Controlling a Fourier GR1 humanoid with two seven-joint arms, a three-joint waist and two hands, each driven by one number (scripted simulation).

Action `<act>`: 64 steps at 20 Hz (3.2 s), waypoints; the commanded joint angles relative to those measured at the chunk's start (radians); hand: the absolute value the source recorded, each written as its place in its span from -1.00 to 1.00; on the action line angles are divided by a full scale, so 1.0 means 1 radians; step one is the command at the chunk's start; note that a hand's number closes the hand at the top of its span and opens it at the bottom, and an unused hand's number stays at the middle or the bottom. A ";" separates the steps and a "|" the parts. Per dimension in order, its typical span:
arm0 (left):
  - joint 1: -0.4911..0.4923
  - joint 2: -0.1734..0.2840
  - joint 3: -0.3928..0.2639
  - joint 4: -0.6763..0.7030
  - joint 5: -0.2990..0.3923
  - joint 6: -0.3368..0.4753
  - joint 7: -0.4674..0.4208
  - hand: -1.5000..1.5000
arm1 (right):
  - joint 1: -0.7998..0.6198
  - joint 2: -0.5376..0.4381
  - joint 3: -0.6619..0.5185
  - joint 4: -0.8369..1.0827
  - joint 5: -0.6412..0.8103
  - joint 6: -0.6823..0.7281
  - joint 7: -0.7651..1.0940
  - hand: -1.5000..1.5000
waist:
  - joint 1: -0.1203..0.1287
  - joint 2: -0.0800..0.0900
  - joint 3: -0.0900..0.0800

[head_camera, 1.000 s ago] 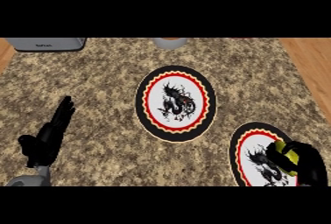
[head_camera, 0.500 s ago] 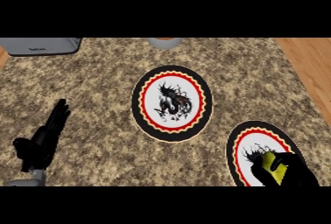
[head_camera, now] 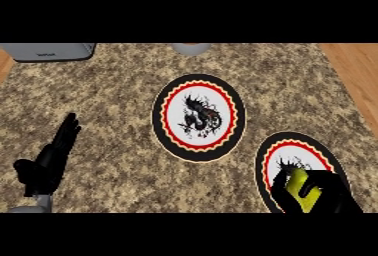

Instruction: Pick the pear from the plate and place it in the plate

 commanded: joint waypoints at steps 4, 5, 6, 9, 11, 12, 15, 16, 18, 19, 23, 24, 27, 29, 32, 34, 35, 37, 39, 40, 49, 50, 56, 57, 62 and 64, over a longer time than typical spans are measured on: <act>-0.028 0.007 -0.007 -0.019 0.008 -0.027 0.015 0.00 | -0.093 0.162 0.198 -0.131 0.365 0.291 0.252 1.00 | 0.053 0.015 0.008; -0.031 -0.022 -0.024 -0.008 -0.006 -0.008 0.013 0.00 | -0.141 0.163 0.210 -0.111 0.379 0.342 0.294 1.00 | 0.059 0.020 0.009; -0.036 -0.006 -0.024 -0.002 -0.003 -0.032 0.012 0.00 | -0.199 0.163 0.228 -0.135 0.373 0.402 0.313 1.00 | 0.066 0.022 0.009; -0.102 0.009 0.003 0.044 0.005 -0.045 0.011 0.00 | -0.348 0.164 0.255 -0.024 0.325 0.436 0.410 1.00 | 0.076 0.030 0.012; -0.081 -0.035 -0.034 0.018 -0.015 -0.014 0.029 0.00 | -0.413 0.165 0.264 -0.004 0.286 0.470 0.453 1.00 | 0.083 0.027 0.013; -0.091 -0.021 -0.031 0.031 -0.004 -0.045 0.018 0.00 | -0.445 0.165 0.235 0.031 0.256 0.453 0.454 1.00 | 0.087 0.030 0.013; -0.094 -0.027 -0.028 0.024 -0.006 -0.038 0.023 0.00 | -0.577 0.165 0.150 0.161 0.174 0.429 0.455 1.00 | 0.099 0.032 0.015; -0.077 -0.048 -0.049 0.037 -0.033 -0.028 -0.029 0.00 | -0.609 0.165 0.138 0.223 0.139 0.388 0.451 1.00 | 0.104 0.034 0.015; -0.062 -0.041 -0.055 0.014 -0.031 -0.037 -0.012 0.00 | -0.697 0.165 0.104 0.278 0.108 0.392 0.455 1.00 | 0.118 0.032 0.015; -0.073 -0.035 -0.041 0.028 -0.028 -0.037 -0.020 0.00 | -0.700 0.165 0.073 0.324 0.072 0.351 0.440 1.00 | 0.113 0.034 0.015; -0.140 -0.024 -0.026 0.048 -0.017 -0.049 0.018 0.00 | -0.815 0.165 0.017 0.473 0.001 0.298 0.426 1.00 | 0.116 0.038 0.016; -0.091 -0.047 -0.051 0.040 -0.037 -0.036 -0.007 0.00 | -0.846 0.165 -0.001 0.492 0.001 0.295 0.432 1.00 | 0.119 0.034 0.016; -0.097 -0.056 -0.061 0.023 -0.039 -0.033 -0.005 0.00 | -0.827 0.165 -0.092 0.484 0.046 0.141 0.439 1.00 | 0.122 0.036 0.018; -0.106 -0.039 -0.040 0.034 -0.032 -0.035 0.004 0.00 | -0.827 0.165 -0.135 0.524 0.035 0.126 0.445 -1.00 | 0.121 0.038 0.018; -0.103 -0.048 -0.046 0.025 -0.028 -0.040 0.006 0.00 | -0.859 0.165 -0.172 0.598 -0.004 0.089 0.448 -1.00 | 0.137 0.040 0.018; -0.115 -0.055 -0.055 0.032 -0.033 -0.042 0.010 0.00 | -0.877 0.165 -0.197 0.604 -0.055 0.059 0.440 -1.00 | 0.133 0.039 0.018; -0.124 -0.061 -0.059 0.035 -0.050 -0.021 0.014 0.00 | -0.864 0.165 -0.200 0.610 -0.049 0.021 0.442 -1.00 | 0.128 0.039 0.018; -0.140 -0.047 -0.043 0.033 -0.035 -0.032 0.034 0.00 | -0.867 0.165 -0.216 0.611 -0.033 -0.048 0.418 -1.00 | 0.120 0.036 0.018; -0.133 -0.057 -0.050 0.044 -0.045 -0.027 0.005 0.00 | -0.872 0.165 -0.233 0.599 0.014 -0.131 0.397 -1.00 | 0.120 0.037 0.018; -0.122 -0.060 -0.047 0.047 -0.034 -0.033 0.018 0.00 | -0.870 0.165 -0.262 0.582 0.023 -0.157 0.379 -1.00 | 0.111 0.034 0.018; -0.102 -0.037 -0.012 0.037 -0.023 -0.029 0.013 0.00 | -0.648 0.166 -0.236 0.355 -0.046 -0.463 0.285 -1.00 | 0.076 0.014 0.019; -0.090 -0.071 -0.028 0.050 -0.032 -0.005 0.022 0.00 | -0.575 0.166 -0.223 0.331 -0.053 -0.511 0.253 -1.00 | 0.060 0.015 0.019; -0.081 -0.045 -0.010 0.058 -0.036 -0.020 0.000 0.00 | -0.231 0.166 -0.004 0.213 -0.019 -0.689 0.187 -1.00 | 0.041 0.014 0.017; -0.067 -0.026 0.007 0.045 -0.023 -0.028 0.012 0.00 | -0.184 0.166 0.008 0.160 0.007 -0.678 0.189 -1.00 | 0.041 0.012 0.016; -0.031 -0.041 0.004 0.044 -0.023 -0.050 -0.033 0.00 | 0.063 0.166 0.145 0.127 0.058 -0.823 0.112 -1.00 | 0.046 0.018 0.016; -0.046 -0.014 0.017 -0.041 -0.006 -0.051 0.058 0.00 | 0.136 0.166 0.187 0.152 0.072 -0.882 0.098 -1.00 | 0.051 0.017 0.017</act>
